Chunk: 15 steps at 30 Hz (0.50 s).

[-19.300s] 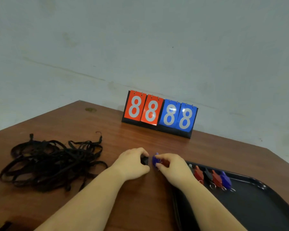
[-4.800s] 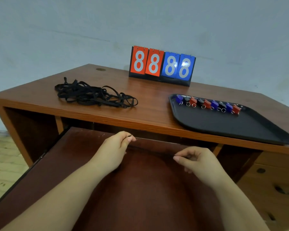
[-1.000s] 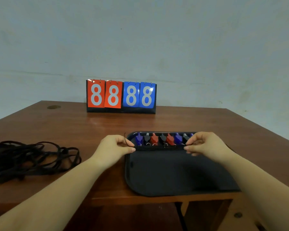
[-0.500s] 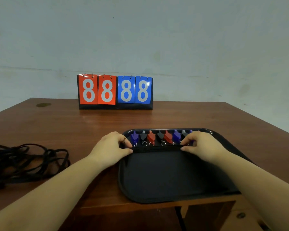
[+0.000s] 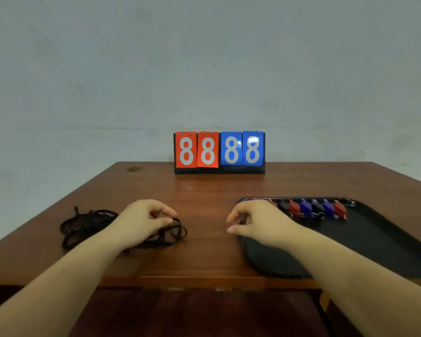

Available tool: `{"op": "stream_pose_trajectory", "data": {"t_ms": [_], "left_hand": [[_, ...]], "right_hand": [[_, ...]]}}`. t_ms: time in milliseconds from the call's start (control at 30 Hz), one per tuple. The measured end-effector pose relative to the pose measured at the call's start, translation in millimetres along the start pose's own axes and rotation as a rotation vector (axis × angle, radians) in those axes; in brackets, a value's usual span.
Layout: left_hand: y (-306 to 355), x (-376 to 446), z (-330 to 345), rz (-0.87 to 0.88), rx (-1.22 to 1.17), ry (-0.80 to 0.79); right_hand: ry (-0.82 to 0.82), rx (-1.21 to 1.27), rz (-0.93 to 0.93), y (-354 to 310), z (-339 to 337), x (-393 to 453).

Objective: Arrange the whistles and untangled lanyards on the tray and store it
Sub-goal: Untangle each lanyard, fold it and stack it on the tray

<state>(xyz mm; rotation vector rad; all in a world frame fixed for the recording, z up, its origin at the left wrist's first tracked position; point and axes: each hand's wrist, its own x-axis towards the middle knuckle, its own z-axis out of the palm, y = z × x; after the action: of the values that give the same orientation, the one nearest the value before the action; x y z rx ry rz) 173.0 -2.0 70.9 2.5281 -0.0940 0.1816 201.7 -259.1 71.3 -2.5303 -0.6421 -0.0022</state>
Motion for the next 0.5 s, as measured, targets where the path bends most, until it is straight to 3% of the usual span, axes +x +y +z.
{"op": "stream_pose_trajectory", "data": {"t_ms": [100,267,500], "left_hand": [[-22,-15,1,0.02,0.039,-0.038],[-41,-21,25,0.063,0.068,-0.023],[-63,-14,22,0.064,0.025,0.036]], "right_hand": [[-0.052,0.012,-0.022,-32,39,16],[0.004,0.008,0.1,-56,81,42],[0.014,0.261,0.208,-50,69,56]]}}
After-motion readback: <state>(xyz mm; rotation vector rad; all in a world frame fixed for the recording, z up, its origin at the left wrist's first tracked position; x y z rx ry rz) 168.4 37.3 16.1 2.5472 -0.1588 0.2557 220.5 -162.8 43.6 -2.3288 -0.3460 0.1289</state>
